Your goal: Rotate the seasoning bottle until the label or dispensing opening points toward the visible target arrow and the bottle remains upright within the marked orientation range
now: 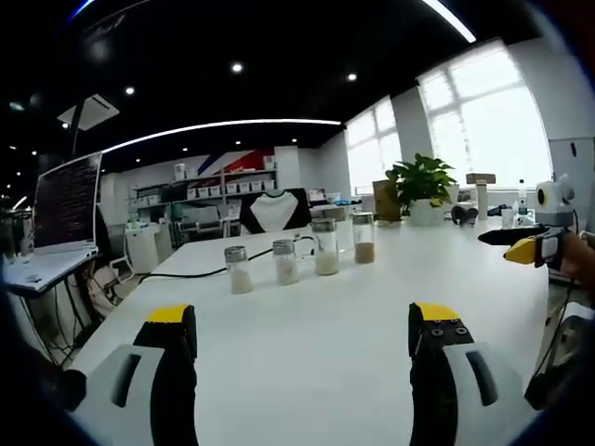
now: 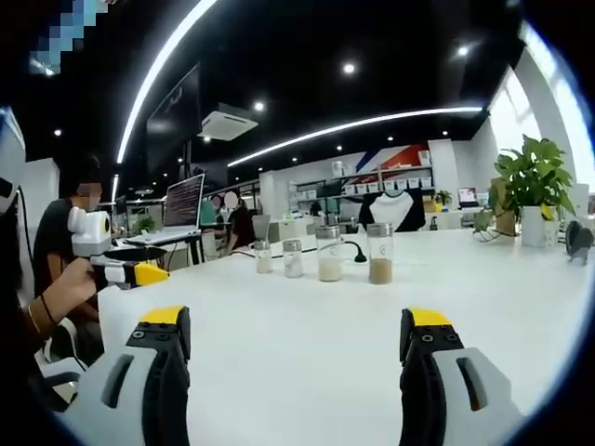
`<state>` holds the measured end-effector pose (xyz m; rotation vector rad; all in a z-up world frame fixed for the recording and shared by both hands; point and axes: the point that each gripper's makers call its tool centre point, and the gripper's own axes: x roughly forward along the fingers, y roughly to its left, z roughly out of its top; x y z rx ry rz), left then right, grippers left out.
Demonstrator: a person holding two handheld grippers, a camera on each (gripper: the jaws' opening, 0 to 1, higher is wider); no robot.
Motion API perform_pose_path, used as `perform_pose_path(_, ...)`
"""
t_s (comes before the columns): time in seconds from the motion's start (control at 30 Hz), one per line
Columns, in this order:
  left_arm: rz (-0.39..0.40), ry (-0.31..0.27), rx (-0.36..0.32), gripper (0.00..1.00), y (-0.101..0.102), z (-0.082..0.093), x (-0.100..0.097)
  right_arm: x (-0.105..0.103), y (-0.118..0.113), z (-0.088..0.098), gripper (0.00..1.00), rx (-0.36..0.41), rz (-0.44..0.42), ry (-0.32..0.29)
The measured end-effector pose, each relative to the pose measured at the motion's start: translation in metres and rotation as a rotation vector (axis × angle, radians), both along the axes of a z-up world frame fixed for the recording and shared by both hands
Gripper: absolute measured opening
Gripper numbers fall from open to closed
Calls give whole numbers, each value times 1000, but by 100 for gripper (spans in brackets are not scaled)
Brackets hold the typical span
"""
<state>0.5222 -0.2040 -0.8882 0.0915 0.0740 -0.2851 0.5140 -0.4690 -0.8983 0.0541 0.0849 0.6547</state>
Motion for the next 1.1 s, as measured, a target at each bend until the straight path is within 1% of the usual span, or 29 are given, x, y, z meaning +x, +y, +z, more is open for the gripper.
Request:
perform_pose_path(0.23, -14, -2, -13, 100, -2, -2, 4, 0, 0, 0, 95, -9, -6, 1)
perform_pose_path(0.37, -16, 7, -17, 100, -2, -5, 6, 1, -1, 0, 95, -9, -15, 3)
perform_pose_path(0.73, -1, 4, -17, 100, 2, -4, 5, 4, 1, -3, 95, -6, -9, 8)
perform_pose_path(1.1, -6, 4, -14, 100, 1, -5, 7, 7, -6, -5, 94, -19, -29, 9)
